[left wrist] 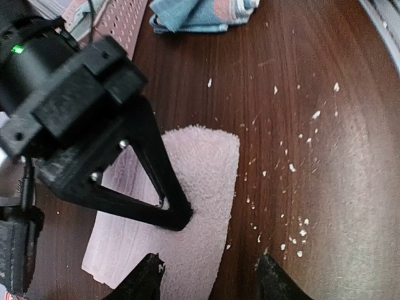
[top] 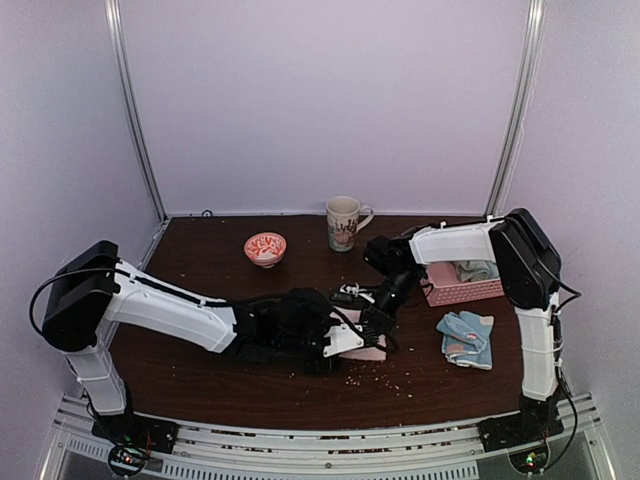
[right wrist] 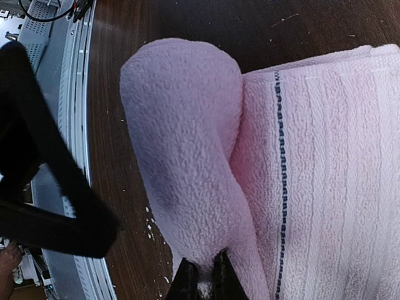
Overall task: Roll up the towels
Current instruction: Roll the towel at the center of the board.
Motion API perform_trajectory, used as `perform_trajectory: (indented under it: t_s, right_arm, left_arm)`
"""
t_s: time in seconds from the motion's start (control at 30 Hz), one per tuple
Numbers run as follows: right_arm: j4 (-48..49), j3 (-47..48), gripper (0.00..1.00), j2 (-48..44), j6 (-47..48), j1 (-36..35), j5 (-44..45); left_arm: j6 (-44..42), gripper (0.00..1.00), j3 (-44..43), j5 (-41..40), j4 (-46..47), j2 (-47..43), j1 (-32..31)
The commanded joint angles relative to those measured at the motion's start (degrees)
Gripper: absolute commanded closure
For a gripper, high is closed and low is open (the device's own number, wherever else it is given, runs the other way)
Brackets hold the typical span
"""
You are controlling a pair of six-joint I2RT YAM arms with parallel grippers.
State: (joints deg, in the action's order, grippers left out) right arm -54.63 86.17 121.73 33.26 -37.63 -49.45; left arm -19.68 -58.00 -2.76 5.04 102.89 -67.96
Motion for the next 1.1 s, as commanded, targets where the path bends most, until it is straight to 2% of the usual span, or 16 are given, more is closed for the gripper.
perform_trajectory:
  t_s: [0.0, 0.17, 0.33, 0.47, 0.6, 0.67, 0.73, 0.8, 0.83, 0.97, 1.03, 1.07]
  right_arm:
    - [-2.97, -1.10, 0.96, 3.33, 1.07, -0.37, 4.36]
    - [-3.32, -1.34, 0.96, 2.95, 1.43, -0.44, 3.70]
    - [-3.93, -1.14, 0.96, 2.72, 2.04, -0.45, 3.28]
    - [-4.47, -0.64, 0.96, 2.81, 2.27, -0.49, 2.89]
    - [-5.16, -0.18, 0.92, 2.38, 2.66, -0.44, 2.32]
    - [-6.93, 0.42, 0.87, 1.53, 3.65, -0.43, 1.87]
    - [-12.51, 1.91, 0.74, 0.08, 8.75, -0.39, -0.48]
    - [-17.90, 3.67, 0.57, -1.43, 14.18, -0.01, -2.25]
    - [-19.36, 4.15, 0.55, -2.35, 14.62, 0.34, -2.59]
    - [-16.50, 3.85, 0.56, -5.41, 9.57, 2.61, -0.41]
    - [-9.08, 2.11, 0.63, -6.35, 0.61, 3.39, 5.06]
    - [-3.27, 0.45, 0.68, -6.80, -3.29, 3.39, 11.54]
  left_arm:
    - [-8.49, 0.47, -3.31, -6.56, -3.64, 4.56, 0.29]
    - [-10.08, 0.49, -4.18, -10.84, -3.16, 7.89, -0.68]
    - [-10.51, 0.49, -3.90, -21.77, 1.02, 9.94, -2.39]
    - [-10.83, 0.49, -3.65, -21.69, 2.20, 10.51, -2.79]
    - [-10.19, 0.59, -5.04, -21.13, -0.91, 12.41, -2.85]
    - [-9.74, 0.64, -5.36, -20.97, -1.86, 12.87, -2.85]
    - [-9.30, 0.69, -5.61, -20.63, -2.95, 13.24, -2.88]
    - [-8.65, 0.72, -5.93, -19.82, -4.13, 13.32, -2.86]
    - [-8.18, 0.74, -6.10, -19.22, -4.84, 13.30, -2.87]
    - [-6.25, 0.78, -6.74, -16.75, -7.31, 12.84, -2.88]
    - [-5.23, 0.80, -7.30, -15.67, -8.70, 12.47, -2.88]
    - [-4.87, 0.80, -7.50, -15.33, -9.33, 12.20, -2.88]
